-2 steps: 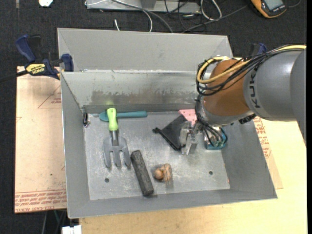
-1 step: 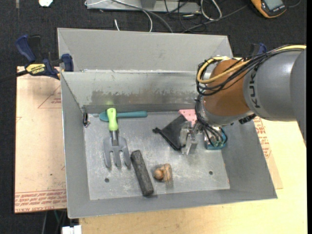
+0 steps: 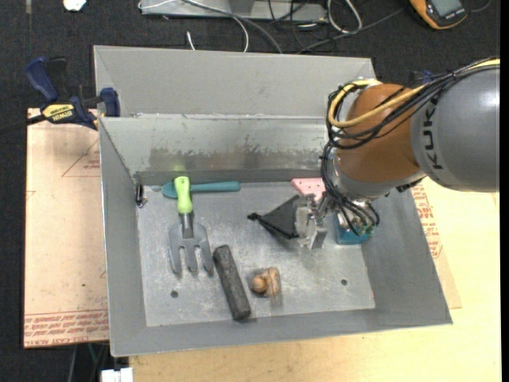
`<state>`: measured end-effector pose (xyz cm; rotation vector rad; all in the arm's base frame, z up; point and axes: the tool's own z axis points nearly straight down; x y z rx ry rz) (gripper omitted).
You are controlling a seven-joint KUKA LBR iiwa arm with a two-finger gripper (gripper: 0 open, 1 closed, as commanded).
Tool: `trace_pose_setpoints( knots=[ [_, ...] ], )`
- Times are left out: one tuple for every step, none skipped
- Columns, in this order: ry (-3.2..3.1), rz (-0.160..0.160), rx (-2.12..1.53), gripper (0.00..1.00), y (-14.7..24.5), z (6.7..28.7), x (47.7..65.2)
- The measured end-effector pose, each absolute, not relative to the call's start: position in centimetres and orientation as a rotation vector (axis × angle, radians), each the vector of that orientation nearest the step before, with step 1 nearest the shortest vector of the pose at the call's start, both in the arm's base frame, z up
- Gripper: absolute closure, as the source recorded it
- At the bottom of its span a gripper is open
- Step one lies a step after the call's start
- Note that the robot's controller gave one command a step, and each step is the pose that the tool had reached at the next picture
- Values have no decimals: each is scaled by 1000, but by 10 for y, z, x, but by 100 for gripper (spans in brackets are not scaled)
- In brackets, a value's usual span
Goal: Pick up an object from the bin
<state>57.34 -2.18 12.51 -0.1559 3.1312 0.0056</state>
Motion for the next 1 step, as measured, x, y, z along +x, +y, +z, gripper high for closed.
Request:
trace_pose_setpoints(
  knots=[
    [3110, 5, -393, 100, -6, 202, 566]
  ],
)
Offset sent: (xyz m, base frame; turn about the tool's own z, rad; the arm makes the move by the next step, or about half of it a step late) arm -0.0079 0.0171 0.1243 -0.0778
